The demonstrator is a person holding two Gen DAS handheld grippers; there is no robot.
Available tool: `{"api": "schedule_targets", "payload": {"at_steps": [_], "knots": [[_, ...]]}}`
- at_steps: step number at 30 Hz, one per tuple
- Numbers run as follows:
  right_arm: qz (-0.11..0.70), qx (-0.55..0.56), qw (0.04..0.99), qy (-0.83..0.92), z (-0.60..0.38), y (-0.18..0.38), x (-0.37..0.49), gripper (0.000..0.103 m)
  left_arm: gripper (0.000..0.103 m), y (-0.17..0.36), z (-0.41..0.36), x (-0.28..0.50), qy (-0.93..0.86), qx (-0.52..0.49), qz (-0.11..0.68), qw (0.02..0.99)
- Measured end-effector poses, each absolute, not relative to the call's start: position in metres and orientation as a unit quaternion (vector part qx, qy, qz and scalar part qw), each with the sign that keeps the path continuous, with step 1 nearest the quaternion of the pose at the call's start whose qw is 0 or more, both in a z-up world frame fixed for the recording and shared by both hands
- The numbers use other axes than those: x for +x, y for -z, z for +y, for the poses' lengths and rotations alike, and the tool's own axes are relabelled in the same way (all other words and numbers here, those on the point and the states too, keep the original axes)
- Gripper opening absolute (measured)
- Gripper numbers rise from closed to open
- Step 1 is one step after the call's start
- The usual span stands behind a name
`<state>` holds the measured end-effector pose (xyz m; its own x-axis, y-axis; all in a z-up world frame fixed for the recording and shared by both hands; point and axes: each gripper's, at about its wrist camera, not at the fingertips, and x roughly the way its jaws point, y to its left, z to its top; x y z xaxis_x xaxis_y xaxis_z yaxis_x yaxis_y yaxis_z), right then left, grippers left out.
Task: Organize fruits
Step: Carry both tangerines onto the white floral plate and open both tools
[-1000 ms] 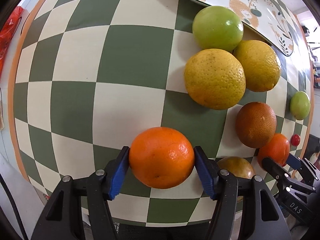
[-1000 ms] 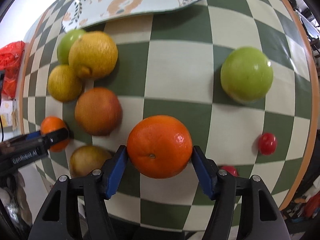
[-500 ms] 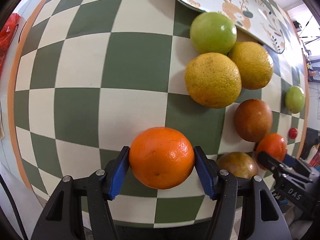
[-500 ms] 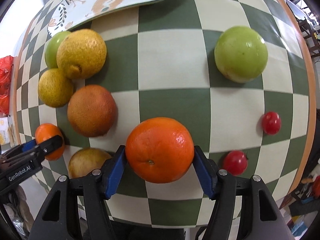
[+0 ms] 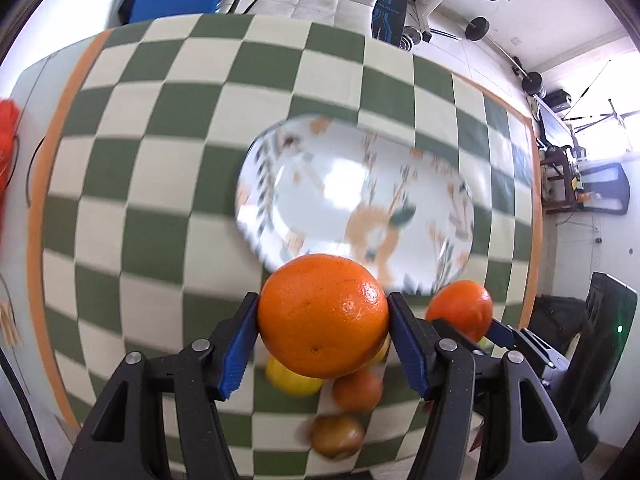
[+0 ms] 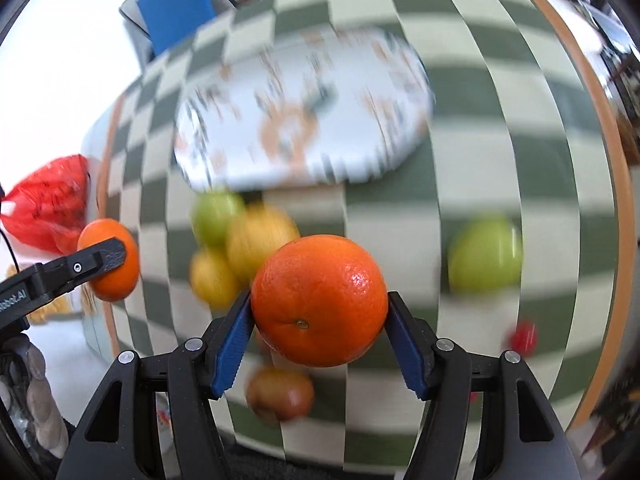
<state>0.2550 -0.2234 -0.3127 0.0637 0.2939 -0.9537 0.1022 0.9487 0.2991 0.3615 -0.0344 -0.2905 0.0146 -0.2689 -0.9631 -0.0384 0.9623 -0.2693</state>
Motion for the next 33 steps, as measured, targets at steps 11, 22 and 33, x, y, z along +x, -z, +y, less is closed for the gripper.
{"api": "schedule_targets", "payload": {"at_steps": [11, 22, 33], "knots": [[0.692, 0.07, 0.716, -0.07, -0.214, 0.354, 0.422, 0.067, 0.061, 0.368, -0.061, 0.474, 0.07, -0.106, 0.754, 0.645], [0.715, 0.057, 0.692, -0.081, -0.212, 0.385, 0.447, 0.076, 0.071, 0.369, -0.058, 0.476, 0.055, -0.071, 0.753, 0.652], [0.697, 0.074, 0.713, -0.021, -0.231, 0.35, 0.421, 0.095, 0.092, 0.319, -0.05, 0.433, 0.031, -0.011, 0.698, 0.715]]}}
